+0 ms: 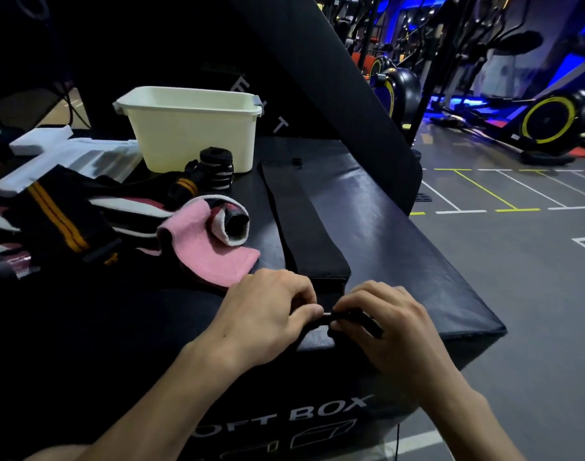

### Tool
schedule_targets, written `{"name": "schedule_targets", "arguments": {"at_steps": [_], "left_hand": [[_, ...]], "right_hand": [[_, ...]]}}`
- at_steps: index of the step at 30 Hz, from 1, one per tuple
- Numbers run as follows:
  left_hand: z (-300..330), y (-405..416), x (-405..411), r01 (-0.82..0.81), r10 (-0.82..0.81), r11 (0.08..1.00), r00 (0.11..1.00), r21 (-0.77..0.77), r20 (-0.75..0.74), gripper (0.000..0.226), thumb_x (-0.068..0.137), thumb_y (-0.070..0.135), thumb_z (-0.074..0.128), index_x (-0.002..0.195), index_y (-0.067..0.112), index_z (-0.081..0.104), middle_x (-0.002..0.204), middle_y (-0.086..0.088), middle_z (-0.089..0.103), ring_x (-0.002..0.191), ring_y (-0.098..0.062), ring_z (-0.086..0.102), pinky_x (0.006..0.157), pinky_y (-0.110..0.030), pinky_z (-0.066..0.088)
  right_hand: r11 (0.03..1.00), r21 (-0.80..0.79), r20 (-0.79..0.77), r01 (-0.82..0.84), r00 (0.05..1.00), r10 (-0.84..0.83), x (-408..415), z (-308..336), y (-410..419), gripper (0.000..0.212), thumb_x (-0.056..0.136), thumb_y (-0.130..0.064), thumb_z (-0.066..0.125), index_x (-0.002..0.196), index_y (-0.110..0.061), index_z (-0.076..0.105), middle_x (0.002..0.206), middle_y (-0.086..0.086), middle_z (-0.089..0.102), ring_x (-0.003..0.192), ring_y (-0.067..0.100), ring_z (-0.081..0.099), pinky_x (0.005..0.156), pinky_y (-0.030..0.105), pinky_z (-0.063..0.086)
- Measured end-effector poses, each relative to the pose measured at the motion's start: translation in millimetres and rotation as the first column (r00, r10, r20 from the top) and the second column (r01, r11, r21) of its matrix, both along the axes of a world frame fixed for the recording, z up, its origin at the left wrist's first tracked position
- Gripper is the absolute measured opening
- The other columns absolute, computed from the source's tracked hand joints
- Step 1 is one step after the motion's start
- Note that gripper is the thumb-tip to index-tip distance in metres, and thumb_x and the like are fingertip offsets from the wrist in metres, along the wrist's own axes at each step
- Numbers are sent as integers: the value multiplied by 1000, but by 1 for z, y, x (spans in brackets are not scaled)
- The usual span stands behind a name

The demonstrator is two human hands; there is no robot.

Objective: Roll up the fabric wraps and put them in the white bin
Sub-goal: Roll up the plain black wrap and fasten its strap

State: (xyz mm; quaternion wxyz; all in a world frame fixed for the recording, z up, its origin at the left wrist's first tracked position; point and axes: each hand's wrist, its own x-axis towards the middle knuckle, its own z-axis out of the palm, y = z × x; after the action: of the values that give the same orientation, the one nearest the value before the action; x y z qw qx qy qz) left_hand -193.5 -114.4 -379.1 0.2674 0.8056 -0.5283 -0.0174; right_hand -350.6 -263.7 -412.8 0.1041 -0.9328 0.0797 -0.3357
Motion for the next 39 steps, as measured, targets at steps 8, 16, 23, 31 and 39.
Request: {"name": "schedule_targets", "arguments": {"at_steps": [8, 16, 23, 31, 39], "left_hand": [[1, 7, 4, 92, -96, 992, 994, -84, -47, 19, 85, 50, 76, 86, 33, 69, 82, 16, 63, 78, -3, 58, 71, -31, 51], [-5, 5, 9, 44, -45, 994, 999, -98, -6, 21, 91, 56, 67, 91, 34, 71, 87, 19, 66, 82, -1, 57, 75, -36, 51], [-9, 3, 15, 108, -123, 989, 978, -97, -166, 19, 91, 52, 70, 87, 34, 73, 82, 21, 72, 79, -2, 66, 75, -35, 54], [-5, 7, 33, 324, -343, 938, 920, -124, -189, 6, 88, 23, 81, 90, 27, 76, 82, 14, 71, 73, -13, 65, 65, -19, 45], [-13, 1, 34, 307, -338, 931, 930, -199, -145, 6, 87, 27, 81, 88, 28, 76, 83, 17, 69, 74, -9, 64, 66, -15, 43]], "right_hand": [[998, 54, 0, 16, 1000, -16, 7, -3, -2, 17, 89, -44, 60, 88, -30, 69, 88, -17, 62, 80, 11, 58, 67, 38, 49], [999, 13, -5, 41, 999, -41, 15, -3, -4, 25, 94, -46, 55, 90, -26, 69, 89, -13, 60, 81, 14, 56, 68, 40, 50], [990, 140, -39, -20, 999, 26, 5, 3, -2, 14, 84, -41, 73, 95, -34, 68, 97, -19, 60, 89, 8, 59, 76, 40, 51], [995, 97, -31, -21, 999, 24, 6, 3, -4, 16, 82, -27, 82, 94, -32, 73, 97, -19, 64, 88, 8, 61, 75, 40, 52], [999, 4, -14, -37, 999, 37, 8, 2, -4, 14, 90, -35, 64, 92, -25, 74, 92, -15, 65, 82, 12, 61, 71, 36, 50]]}}
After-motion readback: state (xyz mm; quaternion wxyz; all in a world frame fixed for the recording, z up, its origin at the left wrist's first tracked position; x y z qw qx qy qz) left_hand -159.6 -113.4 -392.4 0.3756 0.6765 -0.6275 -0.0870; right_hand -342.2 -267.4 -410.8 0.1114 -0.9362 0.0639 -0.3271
